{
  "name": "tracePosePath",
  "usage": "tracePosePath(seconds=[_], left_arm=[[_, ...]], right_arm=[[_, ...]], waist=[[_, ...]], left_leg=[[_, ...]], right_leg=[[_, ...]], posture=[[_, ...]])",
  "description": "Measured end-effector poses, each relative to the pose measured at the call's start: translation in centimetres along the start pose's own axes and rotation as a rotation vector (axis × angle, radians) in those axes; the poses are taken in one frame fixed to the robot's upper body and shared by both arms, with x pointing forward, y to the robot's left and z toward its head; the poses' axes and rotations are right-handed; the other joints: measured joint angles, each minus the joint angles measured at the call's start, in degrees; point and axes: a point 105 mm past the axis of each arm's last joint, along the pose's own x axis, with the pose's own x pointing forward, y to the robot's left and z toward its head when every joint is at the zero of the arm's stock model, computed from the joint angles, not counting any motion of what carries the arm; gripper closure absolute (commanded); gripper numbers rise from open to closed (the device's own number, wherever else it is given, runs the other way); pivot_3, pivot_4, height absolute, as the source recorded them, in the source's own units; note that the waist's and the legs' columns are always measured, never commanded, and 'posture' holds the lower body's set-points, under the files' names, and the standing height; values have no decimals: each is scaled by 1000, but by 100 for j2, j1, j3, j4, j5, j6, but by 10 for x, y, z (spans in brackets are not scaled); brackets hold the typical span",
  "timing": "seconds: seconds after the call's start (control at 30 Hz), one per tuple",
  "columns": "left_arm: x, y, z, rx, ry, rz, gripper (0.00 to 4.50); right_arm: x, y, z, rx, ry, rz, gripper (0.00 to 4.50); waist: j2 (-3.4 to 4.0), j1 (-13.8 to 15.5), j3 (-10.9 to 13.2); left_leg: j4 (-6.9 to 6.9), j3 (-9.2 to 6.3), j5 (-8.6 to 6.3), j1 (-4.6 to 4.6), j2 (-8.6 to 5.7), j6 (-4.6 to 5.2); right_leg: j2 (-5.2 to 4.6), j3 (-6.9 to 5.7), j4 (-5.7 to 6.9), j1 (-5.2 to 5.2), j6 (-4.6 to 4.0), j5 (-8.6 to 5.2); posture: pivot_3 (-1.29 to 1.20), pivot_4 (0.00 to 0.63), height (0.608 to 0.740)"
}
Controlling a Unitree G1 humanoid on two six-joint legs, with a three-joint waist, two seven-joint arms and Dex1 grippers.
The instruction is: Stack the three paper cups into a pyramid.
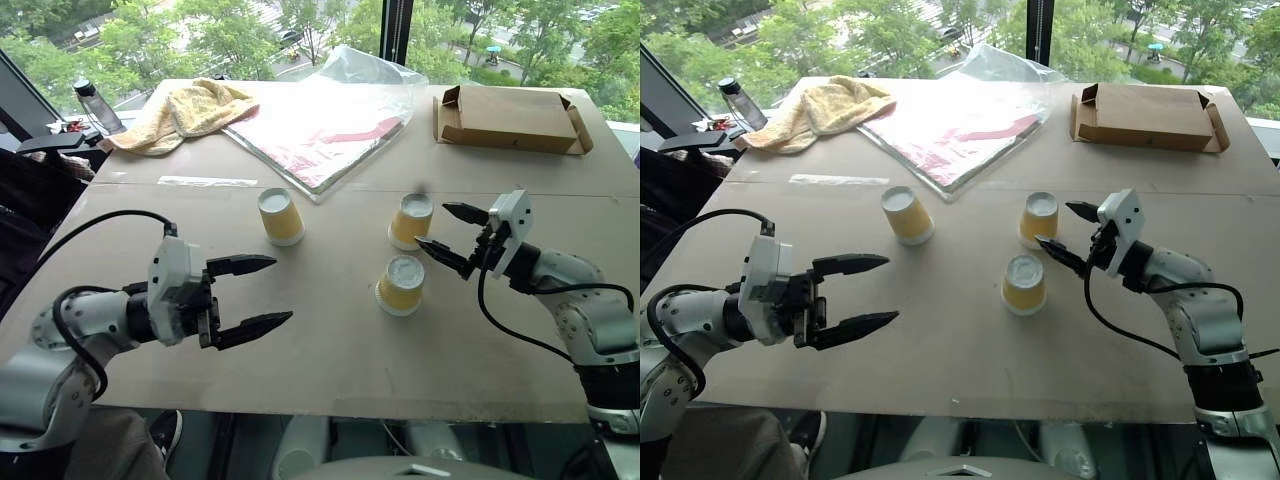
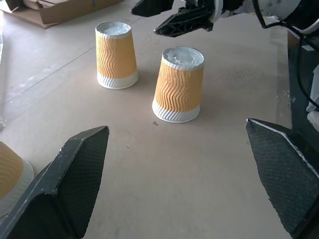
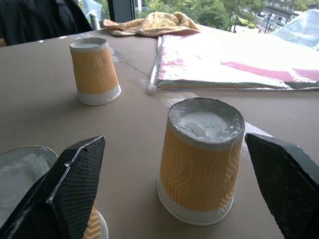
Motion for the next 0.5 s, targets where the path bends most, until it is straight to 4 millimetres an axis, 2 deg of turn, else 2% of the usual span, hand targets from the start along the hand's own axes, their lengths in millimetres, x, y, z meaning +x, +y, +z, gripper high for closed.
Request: tracePosePath(seconds=[0.07, 0.17, 0.5], left_arm=[[0, 2, 5, 16, -11, 3, 0], [-4, 8, 14, 37, -39, 38, 0], [-8, 10, 15, 32, -61, 69, 0]], right_arm=[[12, -4, -4, 5, -5, -1, 59], [25, -8, -6, -2, -12, 4, 59], [46, -18, -9, 10, -18, -15, 59]], waist=[[0, -19, 0], [0, -30, 0], [1, -29, 1]], left_leg=[[22, 5, 1, -45, 0, -2], [43, 13, 1, -63, 1, -2], [85, 13, -1, -62, 0, 1]], right_leg=[[1, 3, 29, -52, 0, 1], [1, 7, 61, -79, 0, 1], [1, 10, 100, -80, 0, 1]], posture=[[0, 150, 740], [0, 150, 740], [0, 150, 740]])
